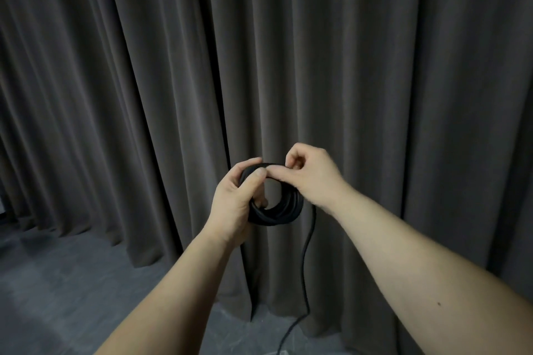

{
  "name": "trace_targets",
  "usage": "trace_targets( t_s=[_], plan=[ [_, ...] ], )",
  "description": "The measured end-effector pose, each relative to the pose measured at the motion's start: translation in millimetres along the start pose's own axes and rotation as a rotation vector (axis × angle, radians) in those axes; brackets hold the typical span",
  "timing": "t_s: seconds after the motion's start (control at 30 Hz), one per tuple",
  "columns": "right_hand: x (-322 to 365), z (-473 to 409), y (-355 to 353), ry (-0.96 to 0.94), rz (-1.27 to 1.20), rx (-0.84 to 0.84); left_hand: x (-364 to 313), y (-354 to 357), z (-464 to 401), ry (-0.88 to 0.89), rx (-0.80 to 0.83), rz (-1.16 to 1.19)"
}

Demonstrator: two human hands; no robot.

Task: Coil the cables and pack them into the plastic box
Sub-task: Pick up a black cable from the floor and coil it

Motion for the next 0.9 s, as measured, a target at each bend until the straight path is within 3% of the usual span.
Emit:
trace_targets(
  t_s=[0.07, 0.13, 0.3, 0.57, 0.67, 0.77, 0.9],
  plan=[
    [-5, -1, -5, -0.016, -0.261, 0.063, -1, -4, -1, -0.007, -0.037, 0.049],
    [-6, -2, -8, -0.020, -0.328, 0.039, -3, -4, -1, -0.005, -0.051, 0.070],
    [-6, -4, -8, -0.074, -0.262, -0.177, -5, 6, -4, 0.015, -0.025, 0.081],
    [-9, 9, -9, -0.183, -0.062, -0.341, -3, 17, 0, 0.029, -0.060, 0.058],
    [-14, 21, -3, -0.210, 0.077, -0.147, -4, 18, -2, 0.050, -0.118, 0.070],
    [-15, 34, -2, -0.094, 0.201, 0.124, -6, 18, -2, 0.046, -0.122, 0.041],
    [-10, 38, -6, -0.063, 0.313, 0.160, -5, 27, 4, 0.010, -0.123, 0.120]
  ],
)
Point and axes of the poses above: each hand's wrist, its own z-axis away from the middle knuckle, its own y-axis out of the palm, x = y × z, the point moved 2 cm from there along -z, towards the middle knuckle, and after that the axes turned 5 degrees about y, right-handed, at the moved point
